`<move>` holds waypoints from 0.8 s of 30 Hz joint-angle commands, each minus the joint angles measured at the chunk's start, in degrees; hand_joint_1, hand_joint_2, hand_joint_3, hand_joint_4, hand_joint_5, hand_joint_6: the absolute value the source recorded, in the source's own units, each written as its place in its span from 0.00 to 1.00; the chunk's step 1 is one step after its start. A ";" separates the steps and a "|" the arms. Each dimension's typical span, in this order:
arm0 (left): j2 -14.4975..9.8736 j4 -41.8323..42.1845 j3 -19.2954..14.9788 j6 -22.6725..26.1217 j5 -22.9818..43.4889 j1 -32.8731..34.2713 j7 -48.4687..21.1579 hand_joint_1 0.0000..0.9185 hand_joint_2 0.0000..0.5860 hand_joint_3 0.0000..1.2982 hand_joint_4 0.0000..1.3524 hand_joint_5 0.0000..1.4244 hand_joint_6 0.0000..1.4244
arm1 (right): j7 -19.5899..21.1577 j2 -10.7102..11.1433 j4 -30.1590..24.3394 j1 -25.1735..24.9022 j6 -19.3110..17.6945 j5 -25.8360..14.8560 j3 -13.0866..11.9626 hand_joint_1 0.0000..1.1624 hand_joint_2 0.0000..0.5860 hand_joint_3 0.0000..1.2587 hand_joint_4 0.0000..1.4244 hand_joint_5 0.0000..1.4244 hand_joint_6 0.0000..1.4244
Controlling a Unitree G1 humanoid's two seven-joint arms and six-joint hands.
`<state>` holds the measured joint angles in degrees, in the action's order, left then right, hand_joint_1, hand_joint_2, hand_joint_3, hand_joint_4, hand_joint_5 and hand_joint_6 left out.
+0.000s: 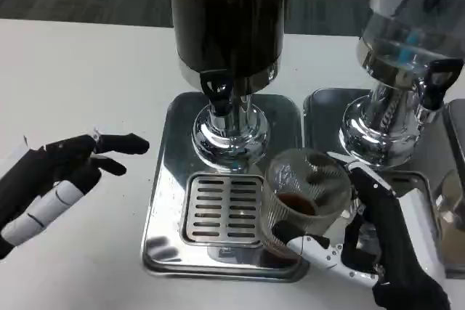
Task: Grasp the cup under the faucet to collect the drink, then remove the cup.
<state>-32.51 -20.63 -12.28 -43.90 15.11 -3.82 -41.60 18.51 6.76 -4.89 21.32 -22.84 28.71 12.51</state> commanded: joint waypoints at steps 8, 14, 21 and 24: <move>-1.61 3.58 0.03 -11.69 -5.30 -3.56 0.95 0.00 0.32 0.20 0.09 0.09 0.24 | -1.31 0.21 -5.56 2.35 -2.82 -2.47 -0.68 0.61 0.39 0.42 0.45 0.60 0.84; -2.95 3.24 -1.40 -17.47 -8.83 -4.99 2.78 0.00 0.29 0.17 0.04 0.02 0.14 | -1.48 0.12 -6.02 2.66 -3.07 -2.56 -1.52 0.61 0.39 0.42 0.46 0.60 0.84; -5.67 2.12 -1.44 -23.04 -14.04 -5.42 5.64 0.00 0.26 0.11 0.00 0.00 0.09 | -1.78 0.28 -7.44 3.56 -3.57 -2.05 -1.88 0.61 0.39 0.42 0.46 0.60 0.84; -6.85 1.64 -0.94 -24.45 -14.71 -5.74 6.37 0.00 0.26 0.10 0.00 0.00 0.09 | -1.56 0.10 -8.13 4.34 -3.50 -1.59 -1.94 0.61 0.39 0.42 0.46 0.60 0.84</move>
<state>-37.97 -18.50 -13.67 -66.86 1.56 -8.90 -36.54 16.30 7.27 -10.86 25.25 -24.08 27.26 10.83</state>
